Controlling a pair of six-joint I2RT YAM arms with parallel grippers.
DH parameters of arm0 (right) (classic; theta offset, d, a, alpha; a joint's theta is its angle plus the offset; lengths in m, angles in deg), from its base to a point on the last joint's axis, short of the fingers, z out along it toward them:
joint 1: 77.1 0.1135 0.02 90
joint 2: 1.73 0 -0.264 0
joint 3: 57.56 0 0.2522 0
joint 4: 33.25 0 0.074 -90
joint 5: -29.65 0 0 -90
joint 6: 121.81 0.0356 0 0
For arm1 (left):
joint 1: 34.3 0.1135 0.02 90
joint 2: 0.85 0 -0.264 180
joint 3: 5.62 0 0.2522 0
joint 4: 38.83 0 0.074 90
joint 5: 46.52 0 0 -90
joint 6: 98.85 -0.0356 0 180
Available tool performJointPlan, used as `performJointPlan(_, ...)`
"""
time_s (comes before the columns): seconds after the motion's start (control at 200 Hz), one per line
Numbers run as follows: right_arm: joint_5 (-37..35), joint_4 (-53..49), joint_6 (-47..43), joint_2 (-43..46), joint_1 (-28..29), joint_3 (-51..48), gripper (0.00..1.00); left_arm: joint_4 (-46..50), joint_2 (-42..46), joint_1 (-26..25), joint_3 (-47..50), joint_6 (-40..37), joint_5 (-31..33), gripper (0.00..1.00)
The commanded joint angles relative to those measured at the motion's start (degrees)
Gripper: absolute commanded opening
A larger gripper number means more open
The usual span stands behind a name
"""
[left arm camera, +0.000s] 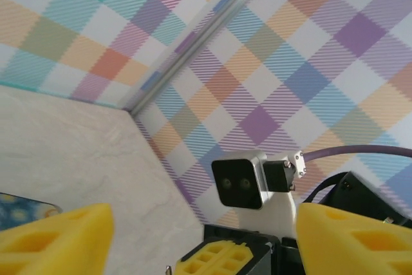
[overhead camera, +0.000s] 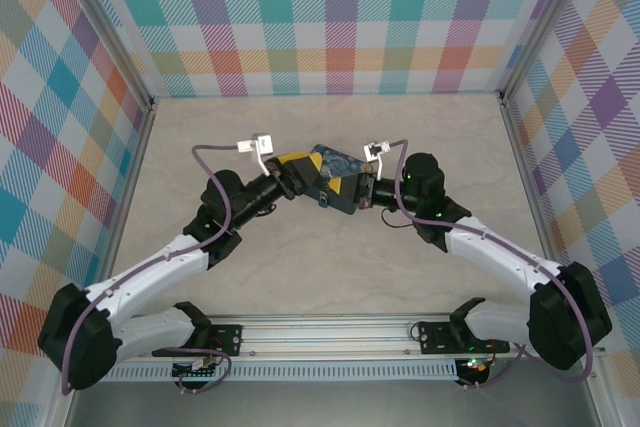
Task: Unlock a padlock with a key
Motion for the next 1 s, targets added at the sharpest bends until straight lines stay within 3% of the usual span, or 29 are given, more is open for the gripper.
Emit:
performJointPlan(0.0, -5.8, -14.8, -8.8, 1.2, -0.2, 0.4, 0.05, 10.9, 2.6, 2.8, -0.4, -1.7, 2.7, 0.88)
performJointPlan(0.21, -6.3, -14.8, -9.6, -3.9, -1.8, -1.3, 0.06, 17.5, -0.7, 7.8, 2.9, -2.8, -5.0, 0.99)
performJointPlan(0.445, 2.7, -0.6, -4.1, -14.9, -6.9, -0.5, 0.06, 12.9, -12.5, 8.8, 5.6, -7.4, -8.8, 1.00)
performJointPlan(0.615, 7.5, 4.1, -1.6, -23.7, -9.3, 3.6, 0.06, 6.6, -20.9, 8.8, 4.9, -11.0, -11.3, 0.95)
performJointPlan(0.995, 8.9, 7.5, 0.4, -33.7, -12.9, 9.2, 0.06, -1.3, -33.3, 8.7, 1.7, -16.3, -13.0, 0.81)
